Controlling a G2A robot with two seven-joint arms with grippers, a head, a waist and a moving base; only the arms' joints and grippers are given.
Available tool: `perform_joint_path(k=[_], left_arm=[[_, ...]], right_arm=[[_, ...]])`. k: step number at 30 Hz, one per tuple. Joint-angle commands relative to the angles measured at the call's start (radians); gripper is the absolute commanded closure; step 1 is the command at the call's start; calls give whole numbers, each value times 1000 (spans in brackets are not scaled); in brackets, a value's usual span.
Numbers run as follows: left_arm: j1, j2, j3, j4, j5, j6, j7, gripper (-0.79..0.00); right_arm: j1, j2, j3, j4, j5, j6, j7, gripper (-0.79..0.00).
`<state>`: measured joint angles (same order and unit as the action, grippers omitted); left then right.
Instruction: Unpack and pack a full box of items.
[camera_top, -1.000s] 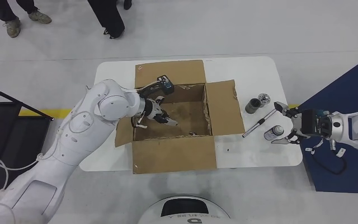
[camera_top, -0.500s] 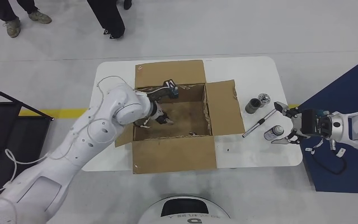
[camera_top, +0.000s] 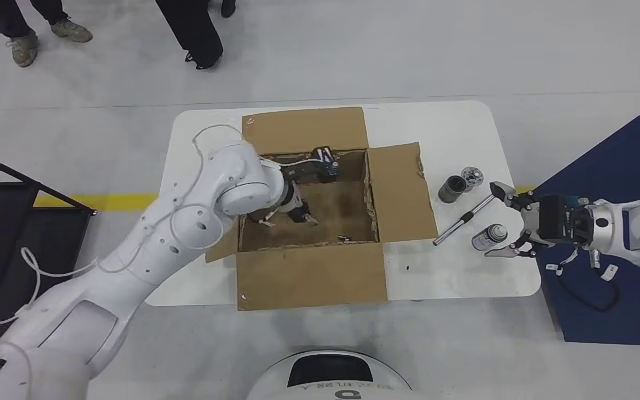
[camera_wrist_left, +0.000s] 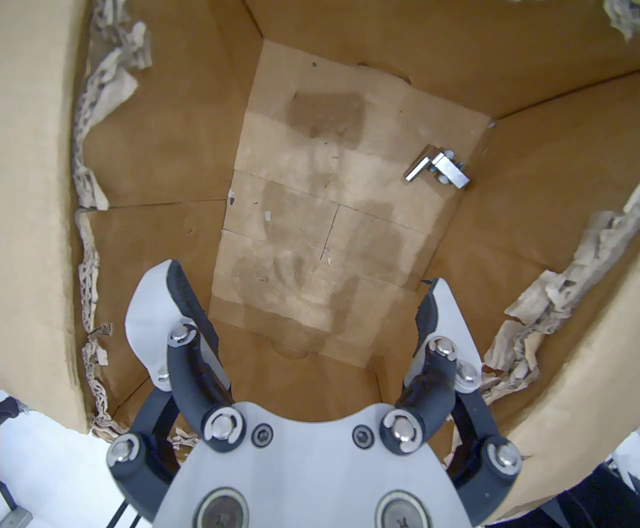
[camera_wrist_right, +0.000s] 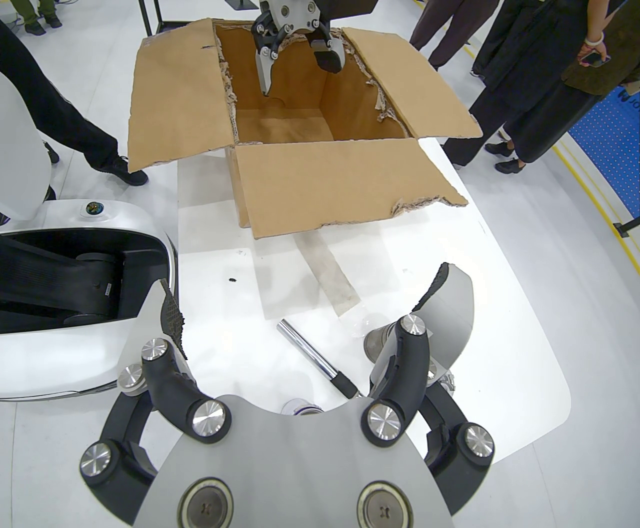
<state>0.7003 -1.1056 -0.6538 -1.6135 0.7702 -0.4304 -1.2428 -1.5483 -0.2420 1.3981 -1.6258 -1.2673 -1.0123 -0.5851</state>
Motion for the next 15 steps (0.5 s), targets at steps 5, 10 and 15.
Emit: perform_joint_path(k=[5, 10, 15], left_arm=[[-25, -14, 32, 5, -31, -47, -27, -785], [-39, -20, 43, 17, -95, -100, -41, -785], [-50, -20, 69, 14, -129, -113, -34, -785]], right_arm=[[0, 0, 0, 0, 0, 0, 0, -785], [0, 0, 0, 0, 0, 0, 0, -785], [0, 0, 0, 0, 0, 0, 0, -785]])
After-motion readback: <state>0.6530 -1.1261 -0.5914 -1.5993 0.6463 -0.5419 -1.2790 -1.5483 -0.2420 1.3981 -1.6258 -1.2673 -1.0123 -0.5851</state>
